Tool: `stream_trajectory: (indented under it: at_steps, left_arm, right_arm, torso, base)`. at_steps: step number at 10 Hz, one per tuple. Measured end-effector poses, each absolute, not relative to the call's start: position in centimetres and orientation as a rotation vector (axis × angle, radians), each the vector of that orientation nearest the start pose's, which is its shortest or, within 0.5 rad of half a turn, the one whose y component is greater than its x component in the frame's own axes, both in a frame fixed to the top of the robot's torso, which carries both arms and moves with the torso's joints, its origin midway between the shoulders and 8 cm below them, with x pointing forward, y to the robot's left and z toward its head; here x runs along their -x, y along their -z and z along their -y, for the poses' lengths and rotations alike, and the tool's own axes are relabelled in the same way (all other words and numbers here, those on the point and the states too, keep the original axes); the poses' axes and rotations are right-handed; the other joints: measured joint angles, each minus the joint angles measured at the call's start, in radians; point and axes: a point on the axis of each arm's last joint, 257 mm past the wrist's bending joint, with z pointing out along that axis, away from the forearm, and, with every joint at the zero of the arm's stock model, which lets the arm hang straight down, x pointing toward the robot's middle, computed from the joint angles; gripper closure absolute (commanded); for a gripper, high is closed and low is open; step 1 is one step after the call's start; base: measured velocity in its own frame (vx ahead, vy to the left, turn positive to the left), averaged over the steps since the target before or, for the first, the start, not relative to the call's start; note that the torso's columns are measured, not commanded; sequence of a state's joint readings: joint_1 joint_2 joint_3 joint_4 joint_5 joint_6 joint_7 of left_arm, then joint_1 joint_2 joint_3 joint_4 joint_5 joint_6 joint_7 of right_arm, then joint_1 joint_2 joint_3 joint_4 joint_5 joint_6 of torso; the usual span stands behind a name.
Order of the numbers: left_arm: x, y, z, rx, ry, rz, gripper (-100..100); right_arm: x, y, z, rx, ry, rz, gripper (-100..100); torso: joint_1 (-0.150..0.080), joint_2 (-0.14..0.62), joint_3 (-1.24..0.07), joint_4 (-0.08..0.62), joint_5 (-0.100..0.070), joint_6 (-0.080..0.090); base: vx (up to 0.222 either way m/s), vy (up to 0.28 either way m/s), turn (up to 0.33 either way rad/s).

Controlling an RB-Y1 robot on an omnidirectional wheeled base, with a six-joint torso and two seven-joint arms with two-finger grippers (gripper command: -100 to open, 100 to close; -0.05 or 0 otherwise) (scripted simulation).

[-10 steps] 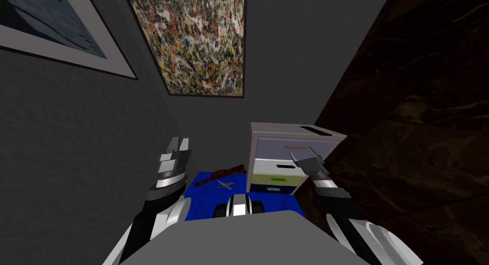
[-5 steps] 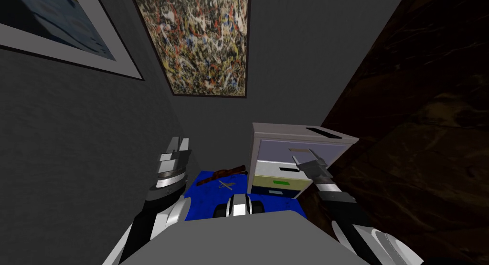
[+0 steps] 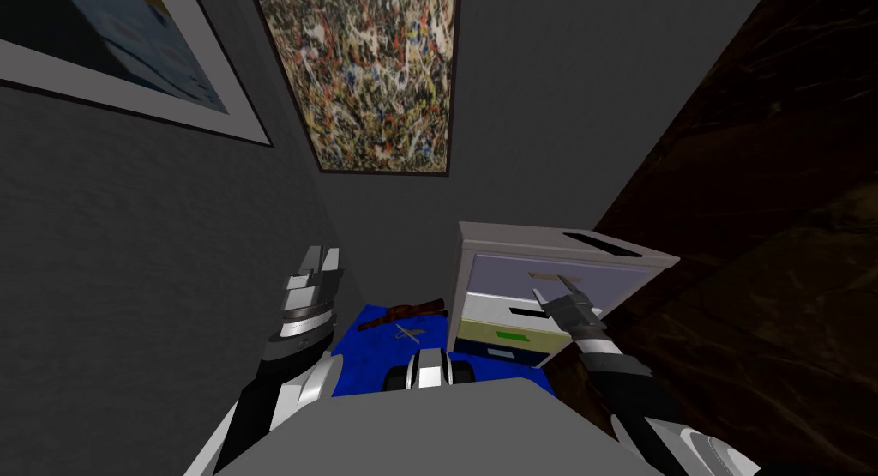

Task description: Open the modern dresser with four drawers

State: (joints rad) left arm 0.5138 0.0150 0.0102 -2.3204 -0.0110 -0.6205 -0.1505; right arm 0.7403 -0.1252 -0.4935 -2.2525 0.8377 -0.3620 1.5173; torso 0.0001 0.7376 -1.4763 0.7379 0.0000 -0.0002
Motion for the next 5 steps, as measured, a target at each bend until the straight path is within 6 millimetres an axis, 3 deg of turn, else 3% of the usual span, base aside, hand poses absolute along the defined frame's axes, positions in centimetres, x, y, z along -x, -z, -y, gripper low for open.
stream_trajectory:
  at_steps: [5]
  left_arm:
    - [-31.2,-5.9,-27.4,0.467,1.171,-0.557,0]
  right_arm:
    - [-28.5,11.9,45.1,0.982,1.372,-1.285,-100]
  torso:
    - [0.0,0.001,0.001,0.0,0.0,0.0]
  base:
    - [0.034,0.01,0.069]
